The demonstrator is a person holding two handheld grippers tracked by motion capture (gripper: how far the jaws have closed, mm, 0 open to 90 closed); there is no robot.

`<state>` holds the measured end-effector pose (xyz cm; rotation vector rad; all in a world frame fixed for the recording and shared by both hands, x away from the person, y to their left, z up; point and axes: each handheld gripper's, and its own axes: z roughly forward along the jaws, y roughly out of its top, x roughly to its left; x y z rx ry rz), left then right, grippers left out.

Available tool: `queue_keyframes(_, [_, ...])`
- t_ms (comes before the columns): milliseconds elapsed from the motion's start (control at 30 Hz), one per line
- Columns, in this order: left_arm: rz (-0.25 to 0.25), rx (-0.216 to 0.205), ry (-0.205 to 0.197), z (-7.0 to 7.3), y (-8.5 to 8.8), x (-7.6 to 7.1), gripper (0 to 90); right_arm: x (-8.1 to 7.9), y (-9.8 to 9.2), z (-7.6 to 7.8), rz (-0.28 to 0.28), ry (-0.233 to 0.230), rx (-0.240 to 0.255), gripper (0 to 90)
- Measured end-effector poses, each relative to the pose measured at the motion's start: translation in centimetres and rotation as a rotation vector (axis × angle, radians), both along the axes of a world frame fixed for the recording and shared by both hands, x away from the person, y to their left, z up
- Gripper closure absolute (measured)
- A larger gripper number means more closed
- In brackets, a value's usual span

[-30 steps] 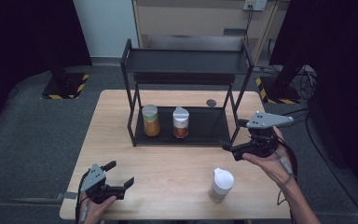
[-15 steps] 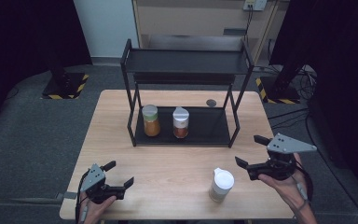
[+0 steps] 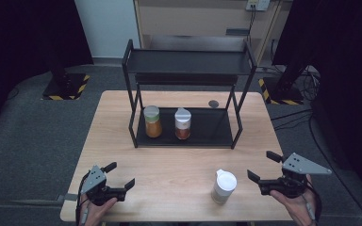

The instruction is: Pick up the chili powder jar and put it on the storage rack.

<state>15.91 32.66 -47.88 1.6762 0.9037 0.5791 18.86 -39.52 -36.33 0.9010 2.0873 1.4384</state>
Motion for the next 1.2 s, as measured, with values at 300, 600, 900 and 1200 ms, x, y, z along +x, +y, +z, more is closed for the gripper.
queue_keyframes(300, [0.004, -0.003, -0.003, 0.0, 0.0, -0.1, 1.0, -0.6, -1.0, -2.6, -0.028, 0.031, 0.014, 5.4])
queue_keyframes(600, [0.003, 0.002, -0.005, 0.0, 0.0, -0.1, 1.0, -1.1, -1.4, -5.0, -0.044, 0.053, 0.01, 5.5])
queue_keyframes(900, [0.003, 0.003, -0.008, 0.0, 0.0, -0.1, 1.0, -2.2, -1.9, -6.5, -0.08, 0.02, 0.016, 5.2])
queue_keyframes(1200, [0.003, -0.001, -0.012, 0.0, 0.1, -0.1, 1.1, -2.3, -2.2, -7.7, -0.091, 0.019, 0.026, 5.2])
